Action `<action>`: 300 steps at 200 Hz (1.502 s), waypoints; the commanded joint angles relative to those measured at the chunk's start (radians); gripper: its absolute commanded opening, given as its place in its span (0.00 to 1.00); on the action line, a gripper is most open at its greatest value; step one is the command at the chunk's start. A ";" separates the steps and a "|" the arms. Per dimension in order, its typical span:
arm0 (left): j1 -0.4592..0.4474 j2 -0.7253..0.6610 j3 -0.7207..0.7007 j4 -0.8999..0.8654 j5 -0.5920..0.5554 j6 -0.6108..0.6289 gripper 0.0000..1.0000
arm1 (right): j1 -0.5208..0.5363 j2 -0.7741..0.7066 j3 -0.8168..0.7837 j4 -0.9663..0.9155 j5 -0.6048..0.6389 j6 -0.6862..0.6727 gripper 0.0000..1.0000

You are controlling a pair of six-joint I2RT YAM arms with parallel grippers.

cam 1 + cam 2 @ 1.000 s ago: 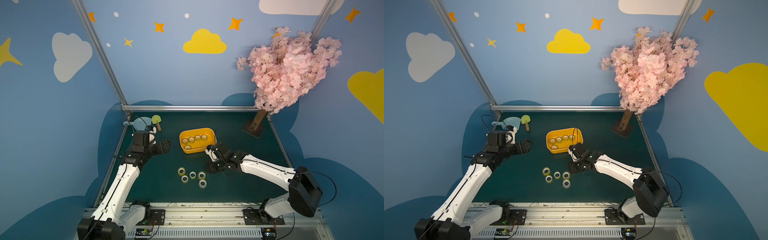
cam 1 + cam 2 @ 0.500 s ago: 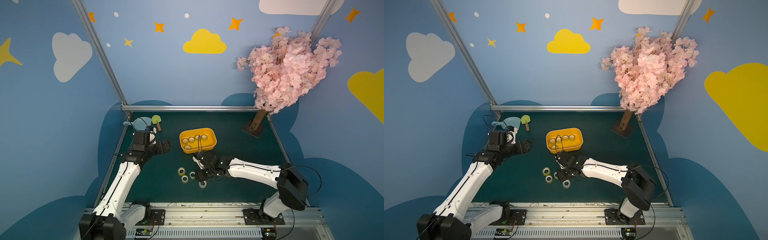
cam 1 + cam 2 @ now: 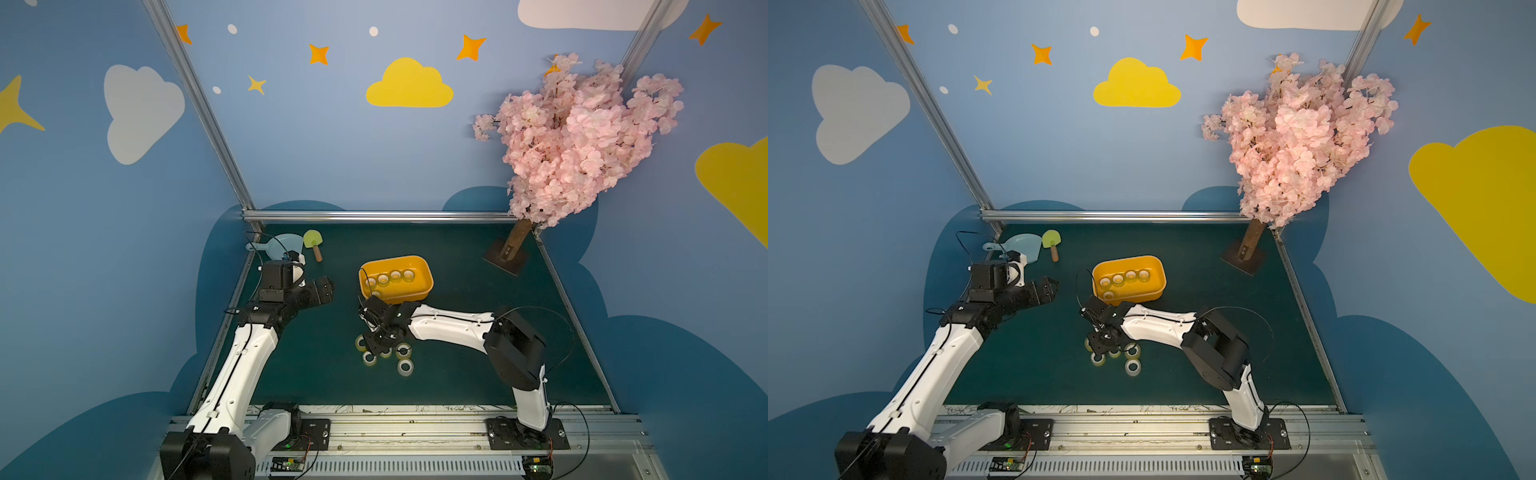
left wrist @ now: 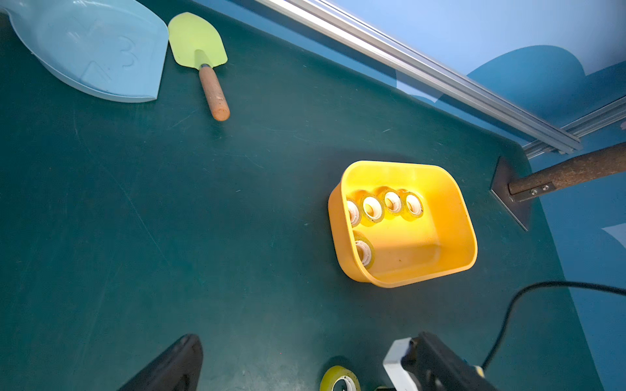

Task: Put the transparent tape into the storage box
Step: Adjust the tape at the center of the board, then pick up the tape at the center of the board.

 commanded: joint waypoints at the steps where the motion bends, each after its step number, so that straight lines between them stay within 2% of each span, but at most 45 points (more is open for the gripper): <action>1: 0.011 -0.016 0.007 0.000 0.009 -0.007 1.00 | 0.002 0.041 0.055 -0.045 0.038 0.026 0.44; 39: 0.016 -0.025 0.006 0.002 0.016 -0.008 1.00 | 0.000 0.079 0.091 -0.068 0.069 0.041 0.44; 100: 0.029 -0.043 0.000 0.005 0.011 -0.015 1.00 | -0.025 -0.004 0.066 -0.048 0.080 0.040 0.47; 147: 0.055 -0.030 0.009 -0.010 -0.020 0.000 1.00 | -0.041 0.056 0.123 -0.068 0.047 0.024 0.48; 194: 0.063 -0.027 0.001 0.000 0.008 -0.010 1.00 | -0.037 0.165 0.201 -0.103 0.046 0.025 0.48; 246: 0.066 -0.017 0.006 -0.009 0.006 -0.008 1.00 | -0.026 0.167 0.137 -0.114 0.104 0.062 0.48; 281: 0.065 -0.030 0.001 -0.002 0.008 -0.010 1.00 | -0.041 0.127 0.091 -0.155 0.178 0.076 0.42; 300: 0.065 -0.033 0.004 -0.010 0.003 -0.009 1.00 | -0.056 0.078 0.041 -0.145 0.190 0.072 0.27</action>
